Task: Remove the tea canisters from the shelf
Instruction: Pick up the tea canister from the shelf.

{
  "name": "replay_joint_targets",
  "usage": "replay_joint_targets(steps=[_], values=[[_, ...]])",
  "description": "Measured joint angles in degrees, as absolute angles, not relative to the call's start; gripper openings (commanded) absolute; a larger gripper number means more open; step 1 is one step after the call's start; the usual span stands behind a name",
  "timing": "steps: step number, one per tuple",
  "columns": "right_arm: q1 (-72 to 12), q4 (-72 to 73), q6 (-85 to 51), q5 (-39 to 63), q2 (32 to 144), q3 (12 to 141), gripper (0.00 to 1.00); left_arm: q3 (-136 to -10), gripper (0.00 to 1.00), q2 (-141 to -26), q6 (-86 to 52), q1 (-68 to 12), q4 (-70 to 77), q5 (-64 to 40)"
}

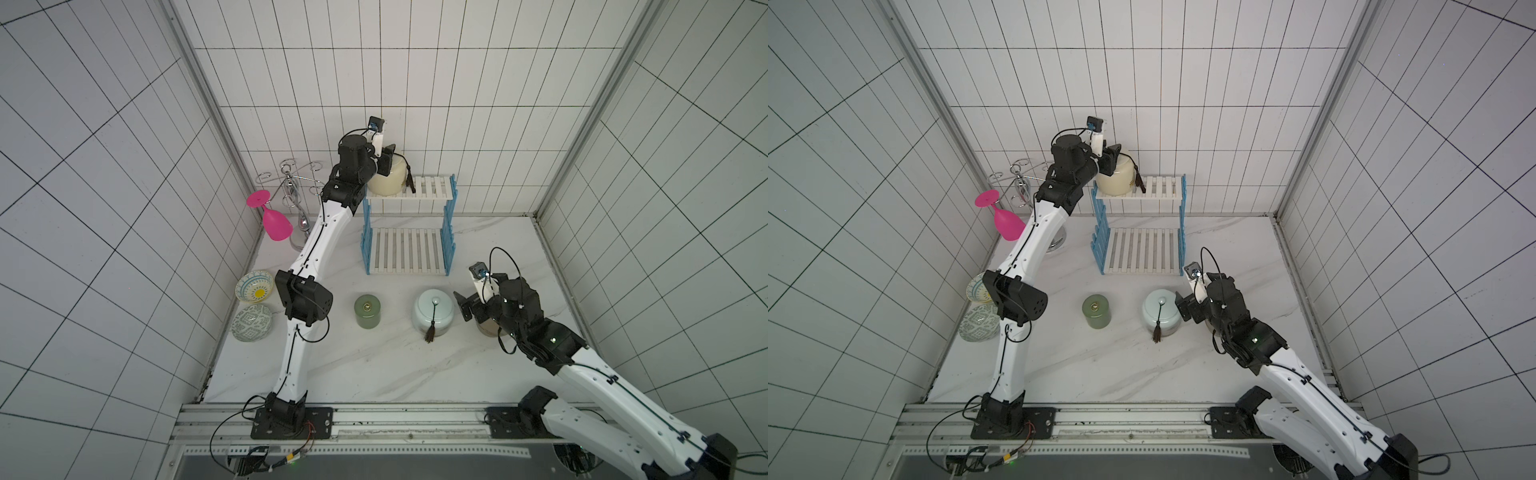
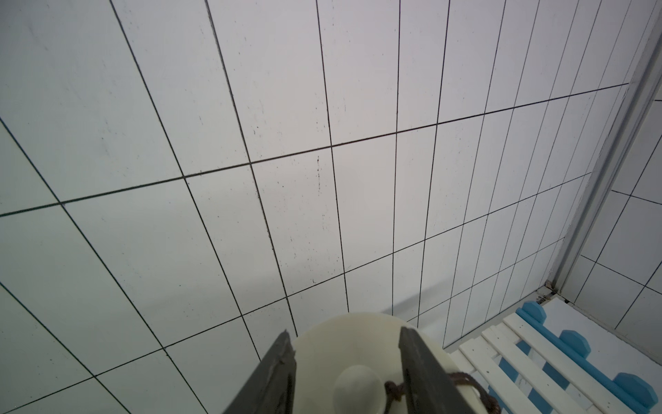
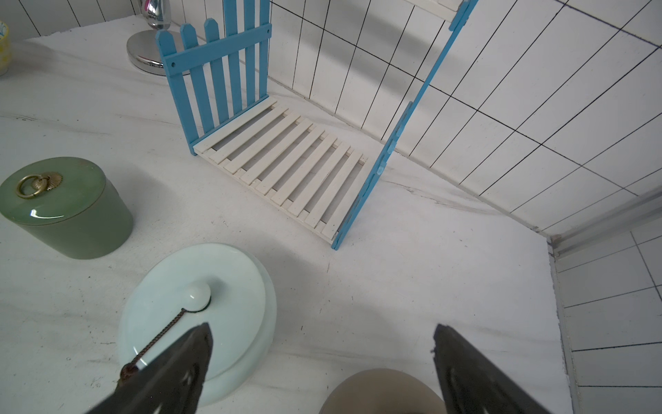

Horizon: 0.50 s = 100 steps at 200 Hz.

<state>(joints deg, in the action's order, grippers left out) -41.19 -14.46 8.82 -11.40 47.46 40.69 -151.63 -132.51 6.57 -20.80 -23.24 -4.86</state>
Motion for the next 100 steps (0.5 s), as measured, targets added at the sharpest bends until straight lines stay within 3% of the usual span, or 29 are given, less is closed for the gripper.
replay_joint_targets(steps=[62,100], values=[[-41.19,-14.46,8.84,-11.38,47.46,40.69,0.99,-150.56,0.25,-131.44,6.92,-20.34,-24.43,-6.35],[-41.19,-14.46,8.84,-11.38,47.46,40.69,0.99,-150.52,0.28,-131.41,6.55,-20.08,-24.53,-7.53]])
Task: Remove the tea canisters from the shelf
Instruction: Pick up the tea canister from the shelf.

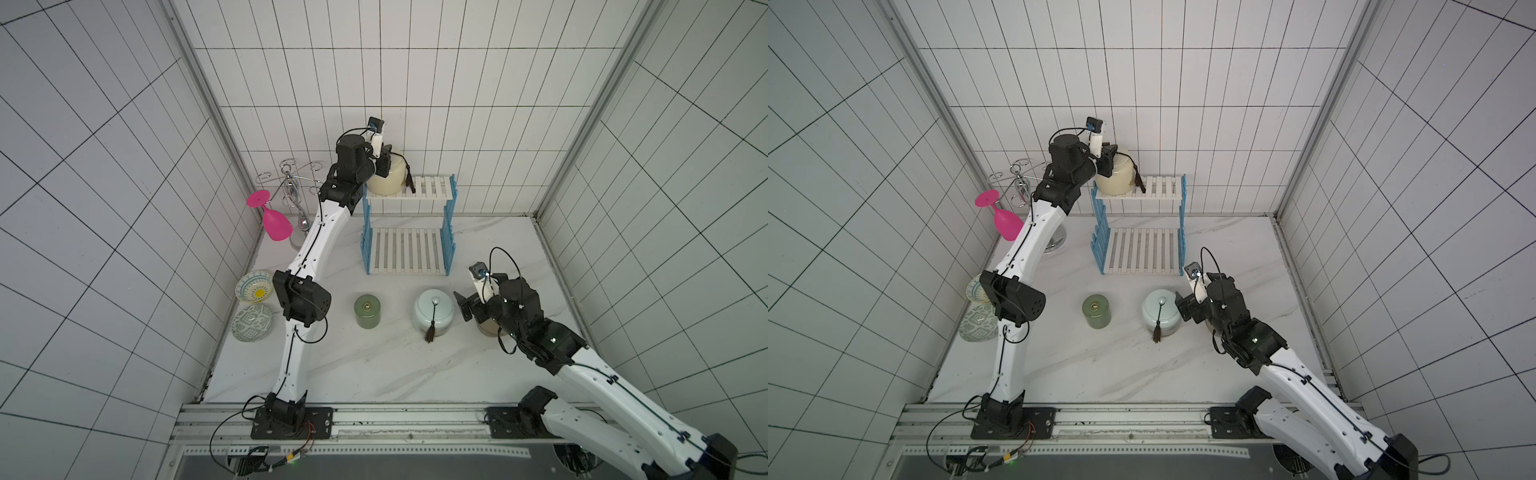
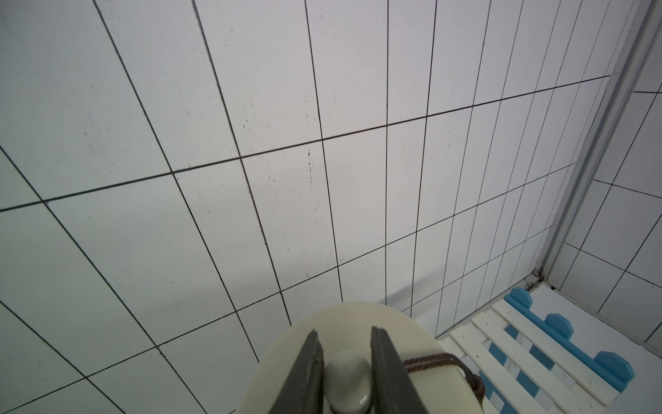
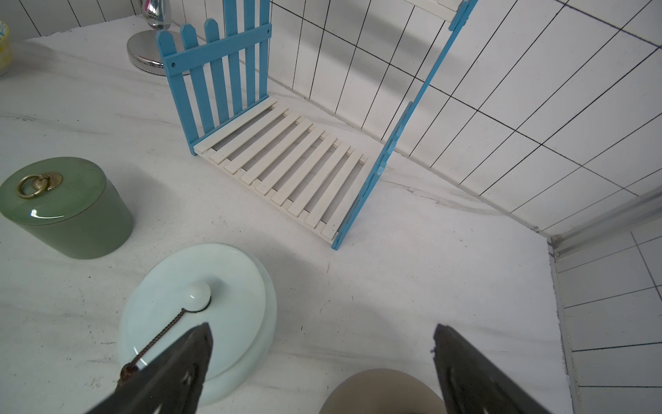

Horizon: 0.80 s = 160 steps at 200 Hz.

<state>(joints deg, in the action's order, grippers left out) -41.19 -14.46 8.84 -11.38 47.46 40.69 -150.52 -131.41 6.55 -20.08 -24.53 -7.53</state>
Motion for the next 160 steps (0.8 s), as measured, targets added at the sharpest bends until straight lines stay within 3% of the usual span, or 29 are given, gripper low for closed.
replay_joint_targets(steps=[79,160], values=[[-41.19,-14.46,8.84,-11.33,47.46,40.69,0.99,-150.47,0.00,-130.89,6.37,-19.77,-25.89,-8.78],[-41.19,-14.46,8.84,-11.20,47.46,40.69,0.99,-150.47,0.00,-130.37,5.13,-19.62,-26.94,-11.38]])
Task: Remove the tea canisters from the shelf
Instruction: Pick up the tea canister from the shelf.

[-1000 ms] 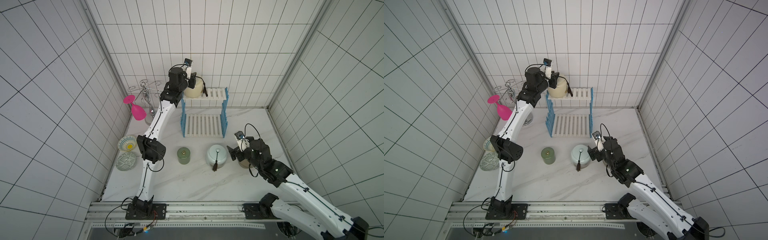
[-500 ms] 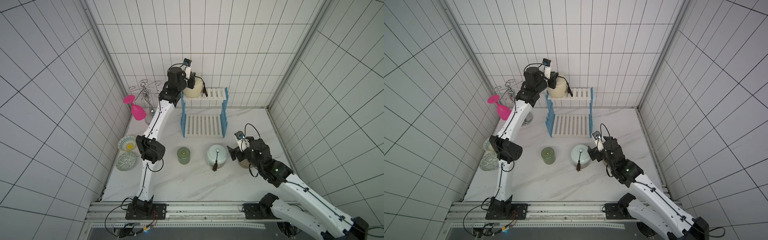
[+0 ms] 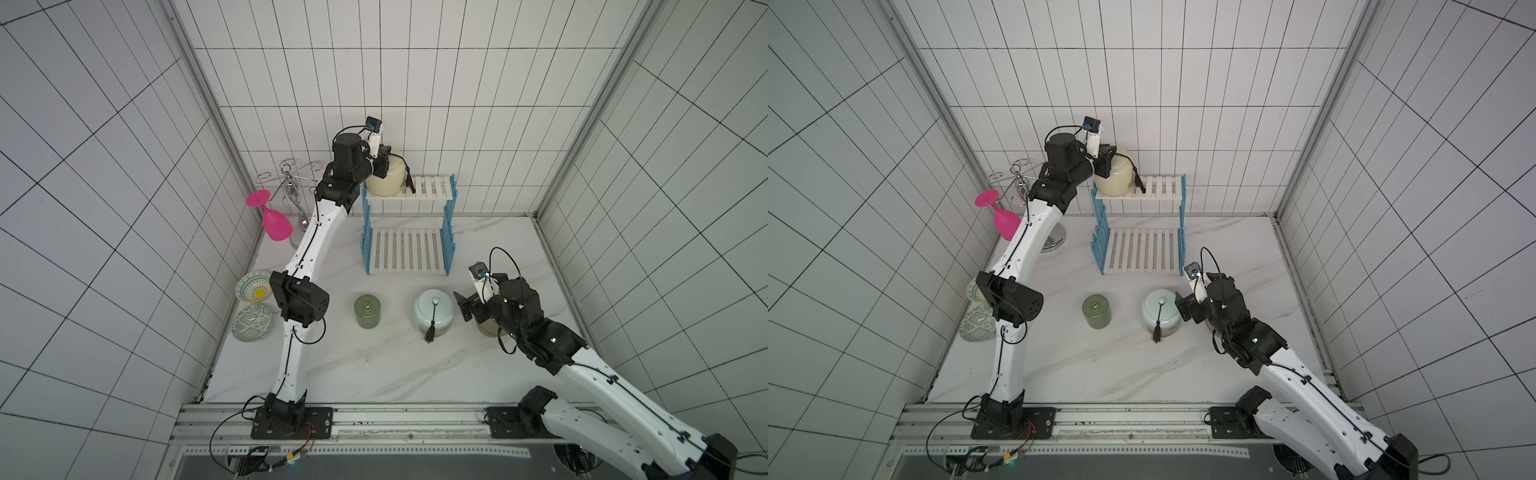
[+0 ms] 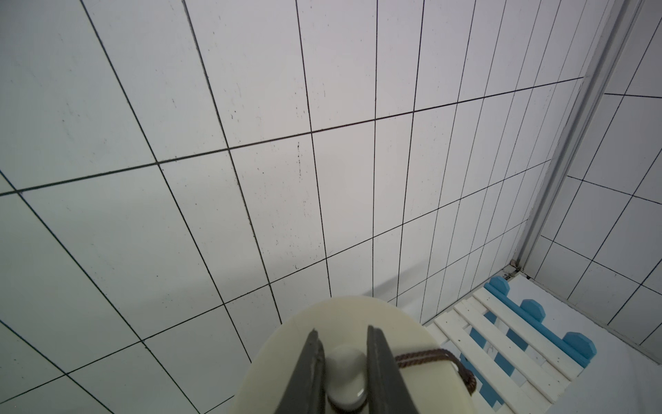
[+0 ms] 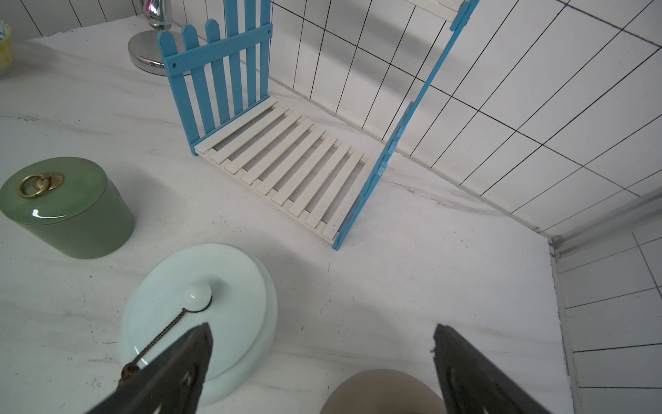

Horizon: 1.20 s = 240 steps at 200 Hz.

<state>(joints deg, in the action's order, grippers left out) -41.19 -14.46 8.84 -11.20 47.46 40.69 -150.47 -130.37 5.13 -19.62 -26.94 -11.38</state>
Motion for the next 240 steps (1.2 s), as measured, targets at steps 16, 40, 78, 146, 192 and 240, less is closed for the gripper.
replay_joint_targets(steps=[16,40,78,146,192,240], values=[[-41.19,-14.46,8.84,-11.20,47.46,40.69,0.99,-150.52,0.00,-130.34,4.93,-19.49,-26.98,-11.79],[-41.19,-14.46,8.84,-11.18,47.46,40.69,0.99,-150.54,0.00,-130.23,4.91,-19.33,-27.24,-12.51],[-41.19,-14.46,8.84,-11.16,47.46,40.69,0.99,-150.54,0.00,-129.88,4.51,-19.03,-28.16,-13.47],[-41.19,-14.46,8.84,-11.09,47.46,40.69,0.99,-150.54,0.00,-129.08,4.08,-18.98,-30.33,-14.46],[-41.19,-14.46,8.84,-10.74,47.48,40.69,0.99,-150.50,0.36,-128.86,3.79,-18.92,-30.68,-13.76],[-41.19,-14.46,8.84,-10.68,47.57,40.69,0.99,-150.45,0.38,-128.31,4.16,-18.90,-30.70,-13.10]])
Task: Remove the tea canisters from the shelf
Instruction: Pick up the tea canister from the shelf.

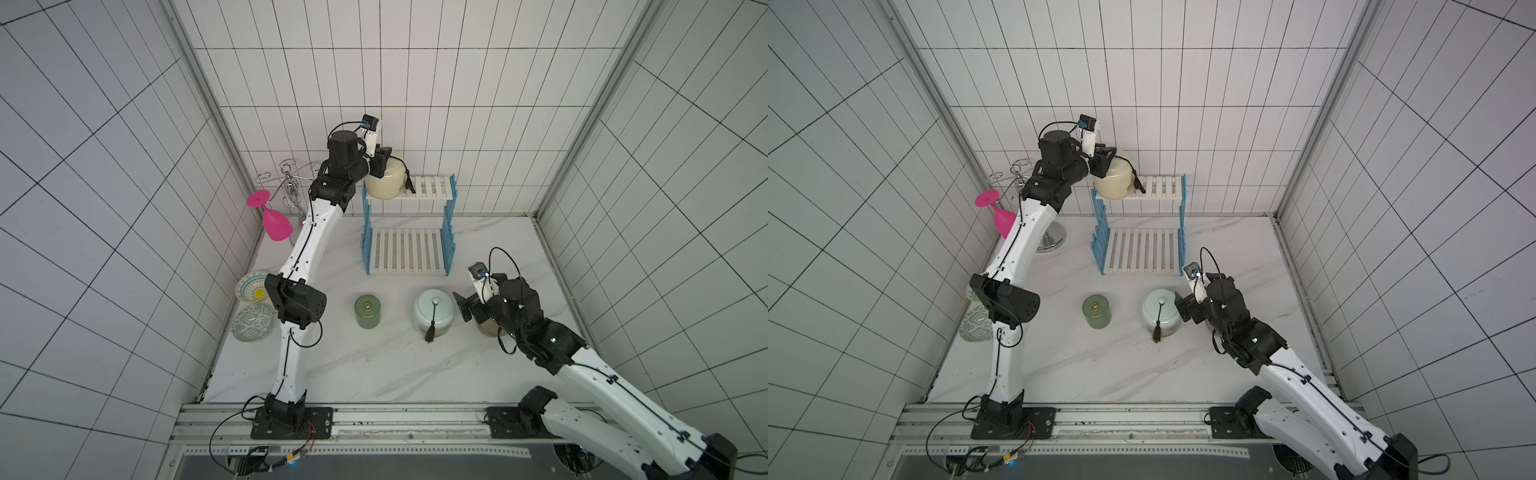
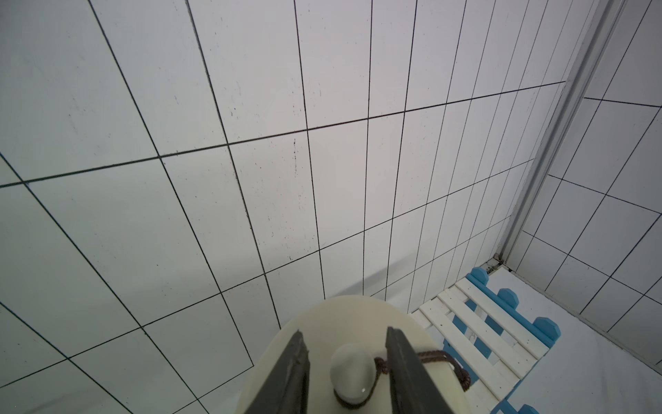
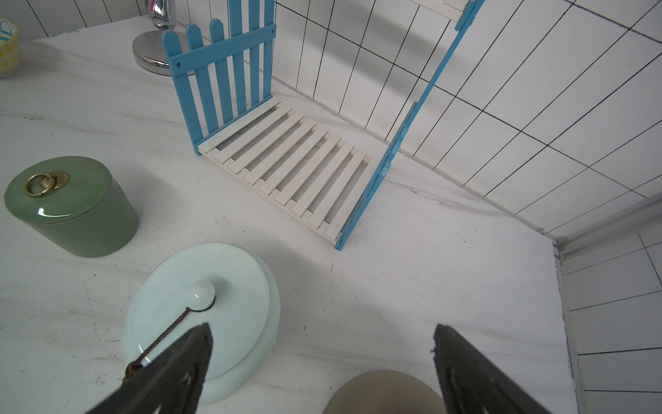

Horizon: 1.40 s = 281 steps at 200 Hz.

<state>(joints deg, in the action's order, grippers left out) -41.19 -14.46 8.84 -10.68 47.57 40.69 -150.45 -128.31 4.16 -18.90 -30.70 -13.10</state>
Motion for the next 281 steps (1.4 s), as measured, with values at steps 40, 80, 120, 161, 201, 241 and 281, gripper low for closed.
replay_joint_targets(steps=[40,80,120,161,201,241,281], values=[[-41.19,-14.46,8.84,-10.48,47.57,40.69,0.99,-150.41,0.38,-128.31,4.99,-19.07,-31.68,-12.32],[-41.19,-14.46,8.84,-10.28,47.57,40.69,0.99,-151.85,0.36,-128.46,6.04,-19.40,-36.62,-11.18],[-41.19,-14.46,8.84,-10.09,47.77,40.69,0.99,-153.80,0.30,-128.79,6.70,-19.44,-39.27,-10.92],[-41.19,-14.46,8.84,-9.98,47.99,40.69,0.99,-154.78,0.31,-130.02,6.72,-19.46,-38.17,-10.90],[-41.19,-14.46,8.84,-9.91,47.99,40.69,0.99,-155.50,0.30,-131.35,6.55,-19.51,-35.38,-10.85],[-41.19,-14.46,8.84,-9.89,48.01,40.69,0.99,-156.11,0.20,-132.20,6.52,-19.84,-33.95,-10.72],[-41.19,-14.46,8.84,-9.89,48.01,40.69,0.99,-156.18,0.00,-132.20,6.44,-19.99,-34.13,-10.52]])
